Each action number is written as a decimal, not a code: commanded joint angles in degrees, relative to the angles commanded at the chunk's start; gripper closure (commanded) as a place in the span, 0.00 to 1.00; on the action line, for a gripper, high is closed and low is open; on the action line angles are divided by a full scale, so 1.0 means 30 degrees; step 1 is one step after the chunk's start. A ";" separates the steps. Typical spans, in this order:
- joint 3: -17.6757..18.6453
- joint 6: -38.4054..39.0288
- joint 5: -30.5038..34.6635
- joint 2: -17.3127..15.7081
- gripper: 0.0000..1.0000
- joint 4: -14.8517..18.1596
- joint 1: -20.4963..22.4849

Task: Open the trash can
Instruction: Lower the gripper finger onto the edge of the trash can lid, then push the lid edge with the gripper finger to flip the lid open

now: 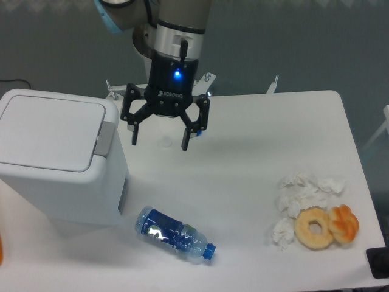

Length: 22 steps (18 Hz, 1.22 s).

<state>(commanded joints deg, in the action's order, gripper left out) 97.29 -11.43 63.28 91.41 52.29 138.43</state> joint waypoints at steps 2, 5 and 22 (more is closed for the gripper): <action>0.0030 0.0000 -0.0204 0.0000 0.00 0.0000 -0.0029; 0.0497 -0.0029 -0.0235 -0.0117 0.00 0.0030 -0.0029; 0.1085 -0.0059 -0.0909 -0.0147 0.00 0.0176 -0.0293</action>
<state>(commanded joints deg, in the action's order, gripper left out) 100.55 -11.60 60.56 90.97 52.82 137.55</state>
